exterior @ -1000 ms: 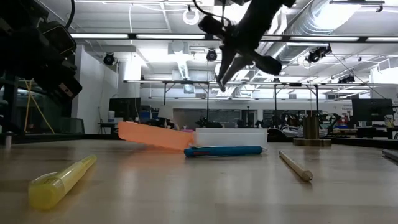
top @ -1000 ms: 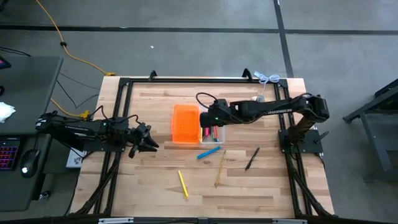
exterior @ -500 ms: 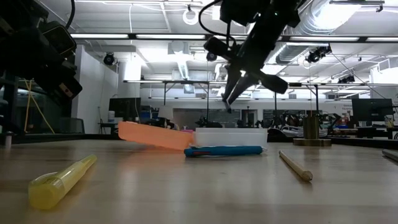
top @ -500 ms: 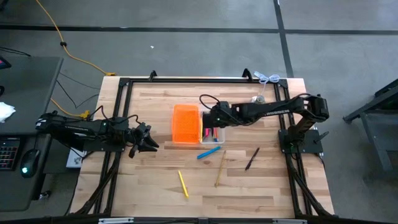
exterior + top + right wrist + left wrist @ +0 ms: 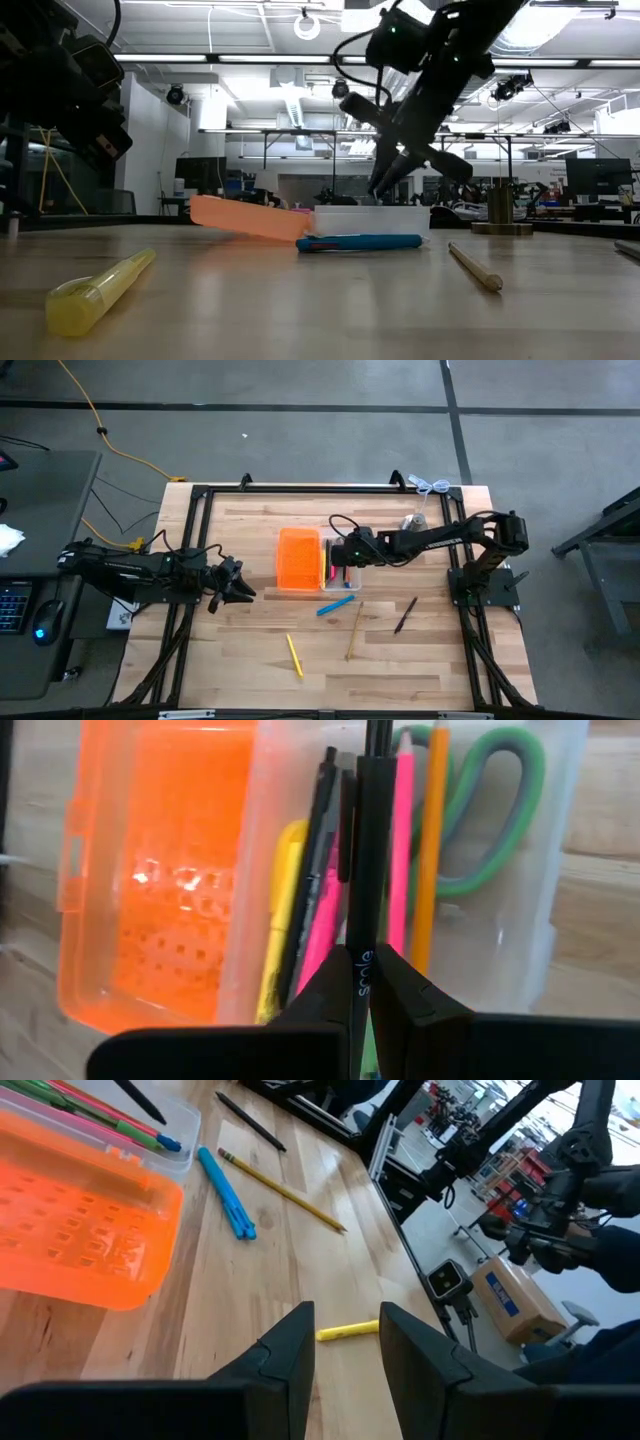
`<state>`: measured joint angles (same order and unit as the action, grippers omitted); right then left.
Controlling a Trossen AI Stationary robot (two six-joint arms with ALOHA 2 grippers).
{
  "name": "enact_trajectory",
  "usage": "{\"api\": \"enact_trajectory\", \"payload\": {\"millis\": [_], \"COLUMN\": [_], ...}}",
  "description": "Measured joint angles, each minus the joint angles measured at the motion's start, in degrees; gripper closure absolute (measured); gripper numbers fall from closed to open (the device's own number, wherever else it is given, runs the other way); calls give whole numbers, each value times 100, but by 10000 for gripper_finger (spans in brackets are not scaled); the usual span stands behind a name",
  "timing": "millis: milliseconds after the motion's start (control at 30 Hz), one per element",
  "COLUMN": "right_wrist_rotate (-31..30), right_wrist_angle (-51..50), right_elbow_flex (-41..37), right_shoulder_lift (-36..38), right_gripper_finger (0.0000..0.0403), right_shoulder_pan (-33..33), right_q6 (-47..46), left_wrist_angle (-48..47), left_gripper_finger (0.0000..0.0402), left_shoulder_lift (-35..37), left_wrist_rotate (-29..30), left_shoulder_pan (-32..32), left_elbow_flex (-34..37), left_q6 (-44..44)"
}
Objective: Pick & place school supplies into a supply box
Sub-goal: Put the right black pen into the supply box
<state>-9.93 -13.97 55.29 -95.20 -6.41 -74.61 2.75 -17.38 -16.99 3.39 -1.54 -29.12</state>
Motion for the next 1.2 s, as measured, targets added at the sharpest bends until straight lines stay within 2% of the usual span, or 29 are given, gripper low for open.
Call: {"api": "enact_trajectory", "payload": {"millis": [367,667,1200], "right_wrist_rotate": [45,131,-33], "right_wrist_angle": [-8,59,95], "right_elbow_flex": [-83,-83,-83], "right_shoulder_lift": [-10,-292,-306], "right_gripper_finger": [403,402,394], "right_shoulder_pan": [-75,-77,-72], "right_q6": [143,153,456], "left_wrist_angle": [-35,-33,-35], "left_gripper_finger": [257,257,257], "left_shoulder_lift": [0,2,1], "left_wrist_rotate": [6,8,-8], "left_shoulder_pan": [1,1,-1], "left_elbow_flex": [0,0,0], "left_q6": [-15,-17,-112]}}
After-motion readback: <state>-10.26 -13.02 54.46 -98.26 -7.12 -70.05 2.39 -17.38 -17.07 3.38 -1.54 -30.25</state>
